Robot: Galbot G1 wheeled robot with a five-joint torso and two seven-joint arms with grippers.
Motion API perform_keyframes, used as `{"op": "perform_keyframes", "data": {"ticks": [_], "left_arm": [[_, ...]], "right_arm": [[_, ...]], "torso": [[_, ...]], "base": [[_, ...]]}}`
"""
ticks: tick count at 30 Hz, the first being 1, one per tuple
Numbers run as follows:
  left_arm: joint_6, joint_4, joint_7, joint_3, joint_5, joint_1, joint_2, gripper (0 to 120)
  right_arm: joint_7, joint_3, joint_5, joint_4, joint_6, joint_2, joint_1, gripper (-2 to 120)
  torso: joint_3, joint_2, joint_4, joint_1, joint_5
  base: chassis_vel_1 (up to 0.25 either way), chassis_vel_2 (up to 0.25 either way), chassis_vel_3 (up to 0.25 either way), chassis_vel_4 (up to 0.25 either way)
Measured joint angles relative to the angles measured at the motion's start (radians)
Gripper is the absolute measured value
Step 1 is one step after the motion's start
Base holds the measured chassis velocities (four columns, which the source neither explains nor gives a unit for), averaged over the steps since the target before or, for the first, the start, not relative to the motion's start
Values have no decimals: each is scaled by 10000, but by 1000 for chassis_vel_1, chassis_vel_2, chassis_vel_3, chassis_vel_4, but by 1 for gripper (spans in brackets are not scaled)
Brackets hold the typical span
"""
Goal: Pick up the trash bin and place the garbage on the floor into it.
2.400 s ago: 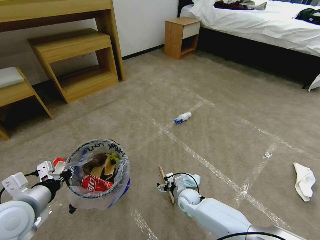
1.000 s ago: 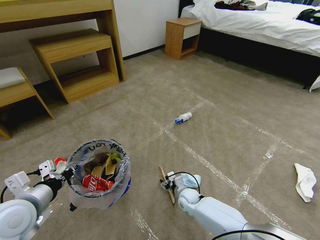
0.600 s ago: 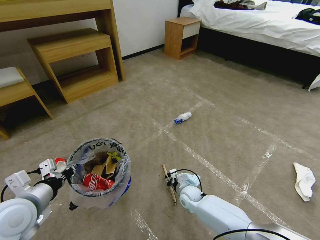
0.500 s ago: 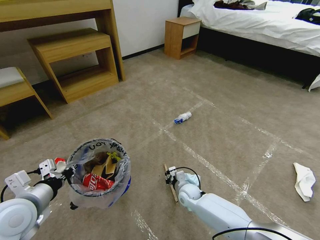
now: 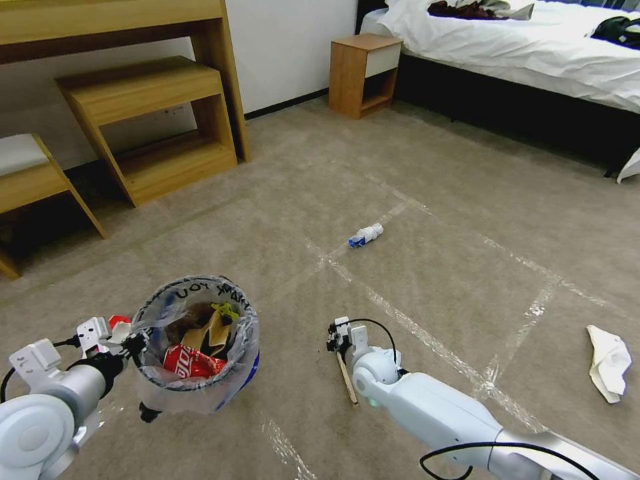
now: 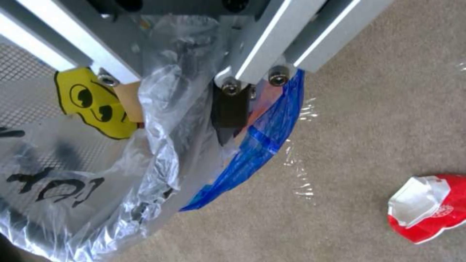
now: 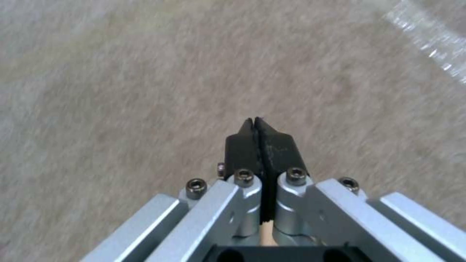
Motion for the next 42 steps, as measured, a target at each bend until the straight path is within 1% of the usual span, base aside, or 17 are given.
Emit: {"op": "perform_keyframes", "data": {"ticks": [8, 9, 11, 14, 15, 18, 21, 22, 23, 25, 26, 28, 29, 32, 33, 34, 42], "left_arm": [[-9, 192, 0, 62, -28, -139, 98, 0], [-9, 235, -2, 62, -42, -155, 128, 0], [-9, 259, -4, 62, -47, -161, 140, 0], [-9, 311, -10, 89, -61, -172, 145, 0], [-9, 311, -10, 89, -61, -172, 145, 0], [-10, 312, -20, 94, -62, -172, 128, 0], [-9, 291, -25, 94, -63, -140, 103, 0], [-9, 291, -25, 94, -63, -140, 103, 0], [-9, 267, -26, 89, -63, -114, 88, 0], [-9, 221, -28, 85, -52, -89, 61, 0], [-9, 221, -28, 85, -52, -89, 61, 0], [-10, 202, -29, 115, -17, -88, 22, 0], [-10, 202, -29, 115, -17, -88, 22, 0], [-9, 200, -30, 191, 53, -90, -31, 0], [-9, 200, -30, 191, 53, -90, -31, 0], [-10, 201, -30, 212, 87, -91, -50, 0], [-8, 190, -24, 224, 129, -72, -50, 0]], "right_arm": [[52, 20, -204, -632, 229, 163, -68, 1], [14, 17, -325, -764, 258, 210, -105, 7], [-31, 12, -365, -837, 276, 235, -123, 10], [-163, 27, -360, -1098, 279, 366, -179, 26], [-163, 27, -360, -1098, 279, 366, -179, 26], [-359, 16, -364, -1233, 293, 395, -210, 35], [-667, 55, -331, -1251, 315, 408, -258, 50], [-667, 55, -331, -1251, 315, 408, -258, 50], [-762, 78, -329, -1251, 335, 425, -273, 57], [-771, 56, -370, -1307, 335, 457, -297, 67], [-771, 56, -370, -1307, 335, 457, -297, 67], [-711, 37, -487, -1465, 319, 546, -337, 76], [-711, 37, -487, -1465, 319, 546, -337, 76], [-714, 40, -830, -1813, 264, 664, -420, 91], [-714, 40, -830, -1813, 264, 664, -420, 91], [-756, 39, -1034, -1984, 270, 695, -457, 97], [-1002, 69, -1280, -2539, 380, 859, -475, 100]], "torso": [[1, 0, -2, 0, 2], [0, 1, 0, 0, 0], [0, 1, 0, 0, 0], [0, 1, -1, 0, 0], [0, 1, -1, 0, 0], [1, 0, 0, 0, 0], [1, 0, -1, 0, 1], [1, 0, -1, 0, 1], [0, 0, -1, 0, 0], [0, 1, 0, 0, 0], [0, 1, 0, 0, 0], [0, 1, -1, 0, 1], [0, 1, -1, 0, 1], [0, 1, 0, 0, 0], [0, 1, 0, 0, 0], [0, 1, -1, 0, 0], [0, 1, -2, 0, 0]], "base": [[0, 0, 0, 0], [0, 0, 0, 0], [0, 0, 0, 0], [0, 0, 0, 0], [0, 0, 0, 0], [0, 0, 0, 0], [0, 0, 0, 0], [0, 0, 0, 0], [0, 0, 0, 0], [0, 0, 0, 0], [0, 0, 0, 0], [0, 0, 0, 0], [0, 0, 0, 0], [0, 0, 0, 0], [0, 0, 0, 0], [0, 0, 0, 0], [0, 0, 0, 0]]}}
